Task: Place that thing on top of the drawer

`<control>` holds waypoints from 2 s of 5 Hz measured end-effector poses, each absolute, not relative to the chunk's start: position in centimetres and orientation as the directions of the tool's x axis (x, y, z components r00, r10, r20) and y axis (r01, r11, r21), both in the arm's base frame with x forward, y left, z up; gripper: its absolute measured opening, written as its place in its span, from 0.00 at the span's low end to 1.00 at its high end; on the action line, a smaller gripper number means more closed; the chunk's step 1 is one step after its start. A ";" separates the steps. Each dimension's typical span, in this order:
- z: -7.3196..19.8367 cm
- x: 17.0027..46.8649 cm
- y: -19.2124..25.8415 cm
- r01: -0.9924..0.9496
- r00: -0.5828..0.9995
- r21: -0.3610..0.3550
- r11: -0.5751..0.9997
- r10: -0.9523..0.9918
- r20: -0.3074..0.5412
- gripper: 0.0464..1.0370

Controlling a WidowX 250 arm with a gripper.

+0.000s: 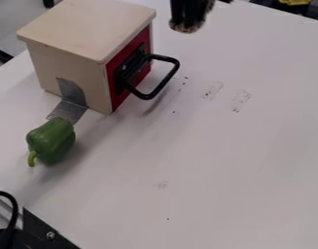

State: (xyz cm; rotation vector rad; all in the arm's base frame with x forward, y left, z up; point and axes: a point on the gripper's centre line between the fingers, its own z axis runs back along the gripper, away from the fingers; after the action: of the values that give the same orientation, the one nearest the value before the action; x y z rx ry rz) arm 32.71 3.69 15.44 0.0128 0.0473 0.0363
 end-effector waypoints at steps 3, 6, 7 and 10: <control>15.1 30.2 12.0 -0.238 0.969 -0.003 0.971 0.237 -0.071 0.07; 13.6 28.7 15.0 -0.285 0.949 0.010 0.958 0.284 -0.137 0.34; 13.3 28.5 15.2 -0.270 0.951 0.016 0.963 0.269 -0.151 0.64; 18.2 28.4 13.5 -0.233 0.972 0.018 0.972 0.233 -0.011 0.96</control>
State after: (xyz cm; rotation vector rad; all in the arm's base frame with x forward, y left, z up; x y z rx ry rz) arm 28.42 13.52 18.17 0.0166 0.0135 0.2350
